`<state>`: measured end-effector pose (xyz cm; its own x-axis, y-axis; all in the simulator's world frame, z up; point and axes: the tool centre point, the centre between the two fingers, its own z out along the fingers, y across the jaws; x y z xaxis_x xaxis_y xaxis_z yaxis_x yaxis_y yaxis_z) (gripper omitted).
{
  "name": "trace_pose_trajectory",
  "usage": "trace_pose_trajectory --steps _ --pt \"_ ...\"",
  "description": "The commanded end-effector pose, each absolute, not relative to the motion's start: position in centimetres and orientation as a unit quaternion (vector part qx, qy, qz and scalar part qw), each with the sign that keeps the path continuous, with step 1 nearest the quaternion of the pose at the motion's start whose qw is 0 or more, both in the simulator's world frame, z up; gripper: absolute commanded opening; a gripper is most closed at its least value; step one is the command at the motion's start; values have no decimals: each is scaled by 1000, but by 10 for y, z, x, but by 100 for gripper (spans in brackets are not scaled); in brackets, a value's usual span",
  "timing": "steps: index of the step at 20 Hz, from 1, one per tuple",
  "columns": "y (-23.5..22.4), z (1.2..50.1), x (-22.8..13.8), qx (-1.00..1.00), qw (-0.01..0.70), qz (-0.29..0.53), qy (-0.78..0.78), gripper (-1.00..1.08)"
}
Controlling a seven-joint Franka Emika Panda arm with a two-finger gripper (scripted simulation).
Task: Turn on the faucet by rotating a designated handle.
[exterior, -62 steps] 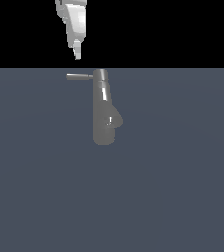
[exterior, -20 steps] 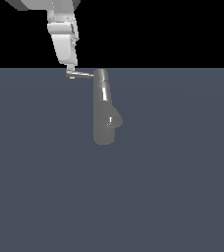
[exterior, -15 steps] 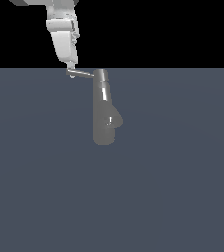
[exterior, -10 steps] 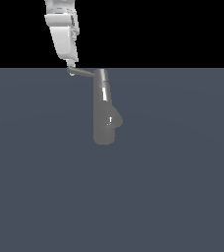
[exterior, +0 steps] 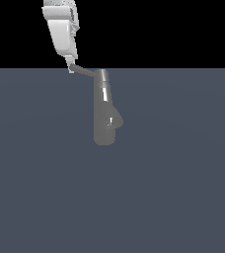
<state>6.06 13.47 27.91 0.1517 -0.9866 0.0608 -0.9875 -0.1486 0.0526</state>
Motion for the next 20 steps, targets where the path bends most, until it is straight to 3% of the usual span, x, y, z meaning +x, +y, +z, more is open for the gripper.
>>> trace_pose_trajectory --steps 1,18,20 --pt "125 282 54 757 42 5 -653 -100" --pt "71 303 13 757 45 2 -652 -100" --pt "82 301 15 761 43 3 -647 -100"
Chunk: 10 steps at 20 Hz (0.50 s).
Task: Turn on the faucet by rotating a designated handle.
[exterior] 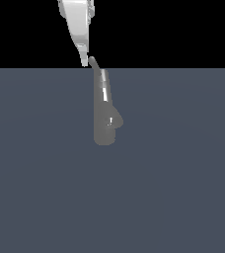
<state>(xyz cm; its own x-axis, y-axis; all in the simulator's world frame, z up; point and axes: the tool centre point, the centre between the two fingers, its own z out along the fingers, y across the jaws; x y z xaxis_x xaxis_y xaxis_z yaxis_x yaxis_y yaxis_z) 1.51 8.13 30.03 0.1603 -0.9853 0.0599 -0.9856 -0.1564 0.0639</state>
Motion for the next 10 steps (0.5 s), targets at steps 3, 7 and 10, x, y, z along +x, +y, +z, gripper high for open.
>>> trace_pose_trajectory --steps 3,7,10 --pt "60 301 18 760 44 3 -648 -100" --pt "31 302 22 759 44 3 -650 -100" --pt "9 302 24 758 45 2 -651 -100"
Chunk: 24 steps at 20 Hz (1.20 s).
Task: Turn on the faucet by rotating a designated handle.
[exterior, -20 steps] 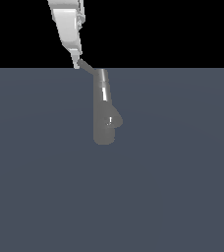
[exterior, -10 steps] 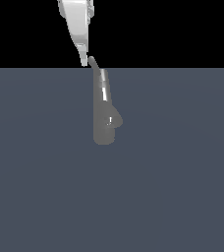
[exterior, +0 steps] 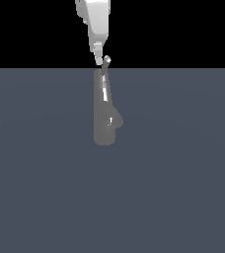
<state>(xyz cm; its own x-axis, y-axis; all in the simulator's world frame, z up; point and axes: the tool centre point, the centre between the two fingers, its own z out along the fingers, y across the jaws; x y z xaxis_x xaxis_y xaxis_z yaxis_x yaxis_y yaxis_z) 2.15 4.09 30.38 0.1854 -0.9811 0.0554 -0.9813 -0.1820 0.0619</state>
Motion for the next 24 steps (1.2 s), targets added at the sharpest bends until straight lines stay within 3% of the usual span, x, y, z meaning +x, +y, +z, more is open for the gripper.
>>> trace_pose_trajectory --steps 1,5,6,24 --pt "2 302 25 758 45 2 -651 -100" --pt "-18 302 28 757 45 2 -652 -100" --pt "14 307 28 770 38 4 -637 -100" --pt "-42 285 74 761 43 3 -647 -100"
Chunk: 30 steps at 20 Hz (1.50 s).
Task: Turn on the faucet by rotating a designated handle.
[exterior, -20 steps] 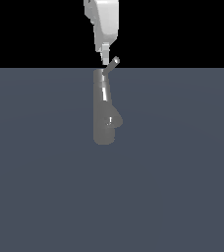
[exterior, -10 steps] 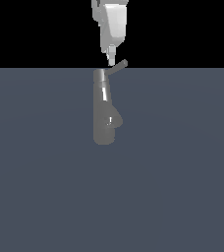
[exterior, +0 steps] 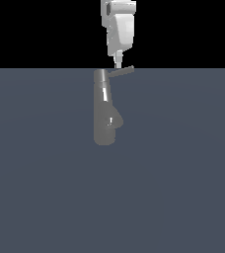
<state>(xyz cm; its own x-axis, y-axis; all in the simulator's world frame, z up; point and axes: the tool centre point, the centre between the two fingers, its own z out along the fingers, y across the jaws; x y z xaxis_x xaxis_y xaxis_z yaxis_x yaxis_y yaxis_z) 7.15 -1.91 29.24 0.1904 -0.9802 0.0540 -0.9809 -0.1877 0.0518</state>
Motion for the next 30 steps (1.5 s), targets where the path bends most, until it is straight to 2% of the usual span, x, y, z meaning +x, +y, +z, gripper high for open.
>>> trace_pose_trajectory --steps 1,10,11,30 --pt "-45 283 76 761 43 3 -647 -100" --pt "-67 275 94 757 45 2 -651 -100" --pt "-34 286 97 772 33 6 -635 -100" --pt "-44 257 141 764 40 4 -644 -100"
